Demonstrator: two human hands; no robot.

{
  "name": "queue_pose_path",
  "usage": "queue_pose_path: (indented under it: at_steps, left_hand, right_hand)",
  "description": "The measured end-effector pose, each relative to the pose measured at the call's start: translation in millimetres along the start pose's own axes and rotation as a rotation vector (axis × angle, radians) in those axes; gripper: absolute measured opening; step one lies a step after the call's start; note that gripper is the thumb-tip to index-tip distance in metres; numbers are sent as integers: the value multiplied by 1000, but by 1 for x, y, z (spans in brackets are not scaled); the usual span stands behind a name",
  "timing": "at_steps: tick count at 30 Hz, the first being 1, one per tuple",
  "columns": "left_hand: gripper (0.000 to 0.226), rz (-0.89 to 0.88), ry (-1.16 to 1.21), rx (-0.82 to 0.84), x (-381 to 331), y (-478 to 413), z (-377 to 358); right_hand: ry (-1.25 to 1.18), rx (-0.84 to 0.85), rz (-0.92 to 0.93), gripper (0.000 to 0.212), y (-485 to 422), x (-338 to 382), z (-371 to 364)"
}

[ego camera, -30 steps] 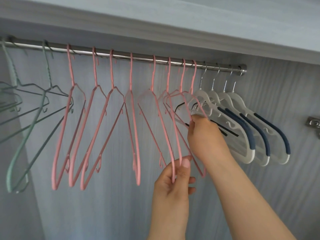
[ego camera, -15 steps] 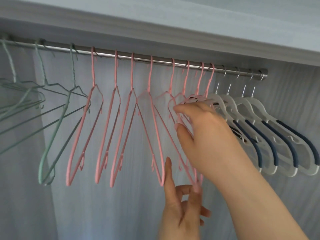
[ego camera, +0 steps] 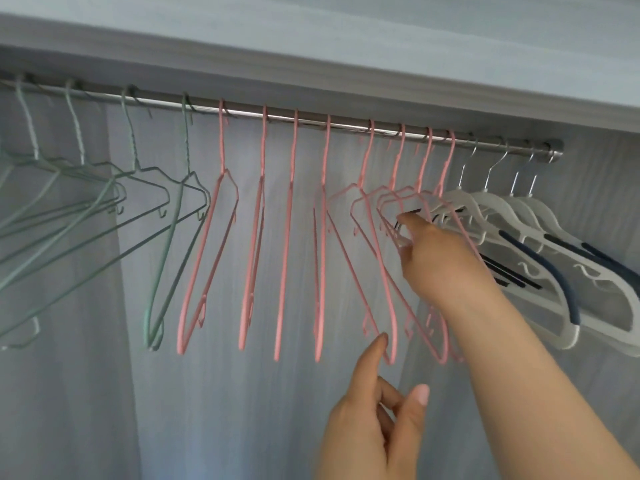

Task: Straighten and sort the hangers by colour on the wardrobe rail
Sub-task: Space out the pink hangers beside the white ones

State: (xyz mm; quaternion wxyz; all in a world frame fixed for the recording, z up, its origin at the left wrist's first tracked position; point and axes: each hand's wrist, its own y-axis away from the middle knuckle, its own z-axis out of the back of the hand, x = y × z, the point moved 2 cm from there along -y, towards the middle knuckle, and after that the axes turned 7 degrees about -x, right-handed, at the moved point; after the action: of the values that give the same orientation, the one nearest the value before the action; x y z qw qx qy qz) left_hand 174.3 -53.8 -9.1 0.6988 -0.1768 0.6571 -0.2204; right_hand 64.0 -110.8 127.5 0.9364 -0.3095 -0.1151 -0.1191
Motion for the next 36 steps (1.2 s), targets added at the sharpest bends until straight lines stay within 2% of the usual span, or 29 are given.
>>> queue_pose_path:
  at_steps: [4, 8, 13, 15, 18, 19, 21, 23, 25, 27, 31, 36]
  left_hand:
    - [54, 7, -2, 8, -2, 0, -5]
    - [62, 19, 7, 18, 0, 2, -4]
    - [59, 44, 42, 14, 2, 6, -1]
    - [61, 45, 50, 1, 2, 7, 1]
    - [61, 51, 63, -10, 2, 8, 4]
    - [61, 49, 62, -6, 1, 8, 5]
    - [62, 37, 60, 9, -1, 7, 6]
    - [61, 21, 58, 20, -3, 7, 9]
    - [59, 2, 52, 17, -6, 8, 14]
    - [57, -7, 54, 3, -7, 9, 21]
    - [59, 14, 66, -34, -7, 10, 29]
    - [61, 26, 55, -26, -4, 13, 32]
  right_hand:
    - [-55, -9, -37, 65, -1, -5, -7]
    - [-50, -57, -34, 63, 0, -11, -7]
    - [-45, -48, -31, 56, -1, -12, -6]
    - [-13, -124, -2, 47, 3, -9, -1]
    - [-12, -317, 137, 38, 10, 6, 13]
    - [-32, -307, 171, 36, 10, 14, 14]
    - [-25, -156, 167, 36, 10, 30, 11]
    - [20, 14, 96, 40, 6, 41, 1]
    - [36, 106, 15, 51, 3, 46, -8]
    - [37, 106, -31, 53, 2, 44, -14]
    - [19, 37, -61, 37, 5, 41, -14]
    - [5, 17, -67, 37, 2, 40, -15]
